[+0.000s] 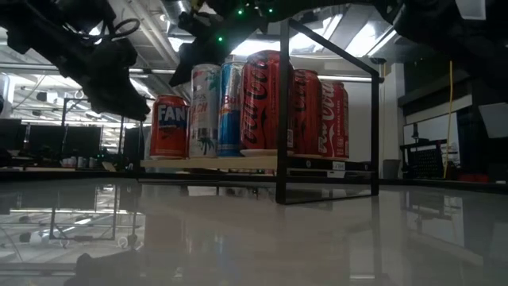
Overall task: Place canned beverage on shelf
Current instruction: Put the red soda can on the shelf aligned with the other red soda cans
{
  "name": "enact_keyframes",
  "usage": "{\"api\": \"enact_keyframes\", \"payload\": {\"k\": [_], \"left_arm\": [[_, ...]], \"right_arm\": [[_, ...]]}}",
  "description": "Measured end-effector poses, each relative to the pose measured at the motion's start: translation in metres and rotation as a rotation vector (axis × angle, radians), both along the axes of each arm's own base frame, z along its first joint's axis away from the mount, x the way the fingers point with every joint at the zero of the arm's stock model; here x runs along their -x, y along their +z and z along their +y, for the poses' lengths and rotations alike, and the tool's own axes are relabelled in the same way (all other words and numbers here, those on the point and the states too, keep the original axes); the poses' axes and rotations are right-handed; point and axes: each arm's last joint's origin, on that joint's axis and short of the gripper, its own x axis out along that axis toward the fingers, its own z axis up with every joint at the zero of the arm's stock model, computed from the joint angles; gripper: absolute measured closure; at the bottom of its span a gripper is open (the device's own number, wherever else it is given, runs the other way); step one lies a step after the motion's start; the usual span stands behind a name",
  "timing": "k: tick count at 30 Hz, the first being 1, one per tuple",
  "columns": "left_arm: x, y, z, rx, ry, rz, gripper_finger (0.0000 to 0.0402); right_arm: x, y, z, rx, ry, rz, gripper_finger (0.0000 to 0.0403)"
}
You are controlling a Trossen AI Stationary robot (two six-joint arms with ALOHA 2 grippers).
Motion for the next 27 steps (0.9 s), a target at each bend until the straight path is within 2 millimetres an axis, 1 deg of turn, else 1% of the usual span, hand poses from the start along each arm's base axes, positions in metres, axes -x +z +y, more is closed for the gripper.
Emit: {"api": "enact_keyframes", "payload": {"k": [6, 17, 20, 27], "left_arm": [[-0.003, -0.005, 0.002, -0.022, 0.046, 0.046, 0.0229], [-0.004, -0.006, 0.003, -0.021, 0.047, 0.052, 0.0228], [-0.004, -0.006, 0.003, -0.009, 0.055, 0.046, 0.0228], [-0.004, -0.005, 0.003, -0.003, 0.060, 0.040, 0.0228]], "right_arm": [[0.000, 0.000, 0.000, 0.013, -0.022, 0.004, 0.0086], [0.000, 0.000, 0.000, 0.012, -0.021, -0.003, 0.0086], [0.000, 0.003, 0.000, 0.014, -0.022, -0.015, 0.0086], [0.002, 0.017, 0.000, -0.002, -0.041, -0.084, 0.0086]]}}
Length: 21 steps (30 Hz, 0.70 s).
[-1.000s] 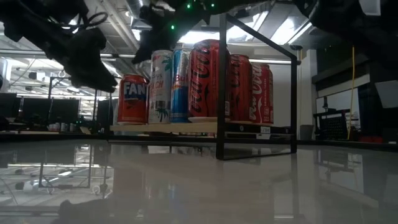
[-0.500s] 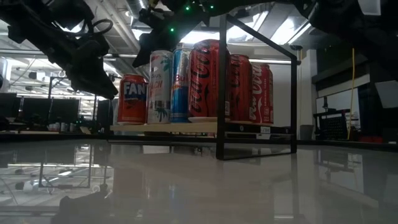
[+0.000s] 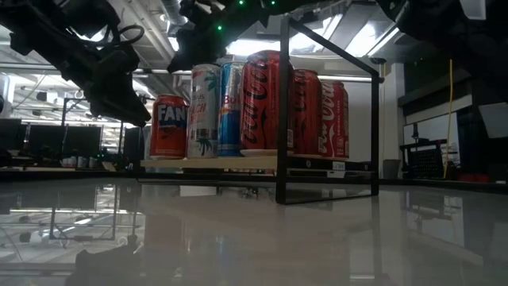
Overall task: Place canned beverage on shelf
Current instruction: Put the red soda can on the shelf aligned with the other red soda cans
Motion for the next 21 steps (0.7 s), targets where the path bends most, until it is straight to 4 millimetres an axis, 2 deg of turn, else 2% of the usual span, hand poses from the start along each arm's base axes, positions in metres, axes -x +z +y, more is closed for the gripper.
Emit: {"api": "enact_keyframes", "payload": {"k": [14, 21], "left_arm": [[0.000, 0.000, 0.000, 0.008, 0.025, -0.012, 0.0227], [0.000, 0.000, 0.000, 0.008, 0.025, -0.014, 0.0227]], "right_arm": [[0.009, -0.014, 0.002, -0.061, -0.020, 0.159, 0.0086], [0.008, -0.013, 0.002, -0.162, 0.067, 0.131, 0.0086]]}}
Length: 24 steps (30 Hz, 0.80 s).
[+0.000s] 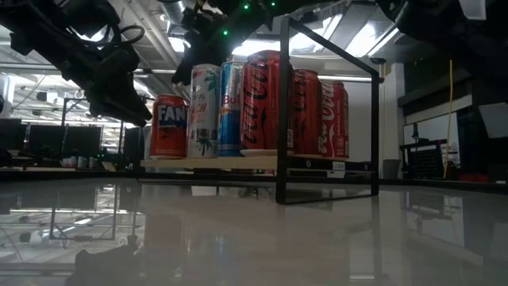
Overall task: Place canned beverage on shelf
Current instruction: Put the red soda can on the shelf aligned with the other red soda cans
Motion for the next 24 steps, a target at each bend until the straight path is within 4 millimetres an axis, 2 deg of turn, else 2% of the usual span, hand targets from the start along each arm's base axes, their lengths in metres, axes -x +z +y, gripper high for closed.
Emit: {"api": "enact_keyframes", "payload": {"k": [15, 24], "left_arm": [[0.000, 0.000, 0.000, -0.001, 0.000, -0.004, 0.0228], [0.001, 0.001, 0.002, -0.046, 0.063, 0.007, 0.0228]], "right_arm": [[0.008, 0.005, -0.025, -0.461, 0.133, -0.080, 0.0086], [0.009, 0.004, -0.026, -0.476, 0.127, -0.069, 0.0086]]}}
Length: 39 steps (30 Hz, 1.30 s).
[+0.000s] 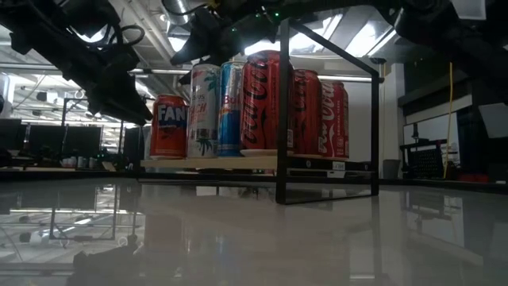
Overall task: Place canned beverage on shelf
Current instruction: Put the red soda can on the shelf aligned with the other red soda cans
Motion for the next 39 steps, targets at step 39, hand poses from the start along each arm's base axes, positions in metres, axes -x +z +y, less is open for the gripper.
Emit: {"api": "enact_keyframes", "payload": {"k": [39], "left_arm": [[0.0004, 0.0001, -0.0003, 0.024, 0.009, -0.016, 0.0228]], "right_arm": [[0.0012, -0.0054, 0.0001, 0.009, -0.011, 0.036, 0.0086]]}}
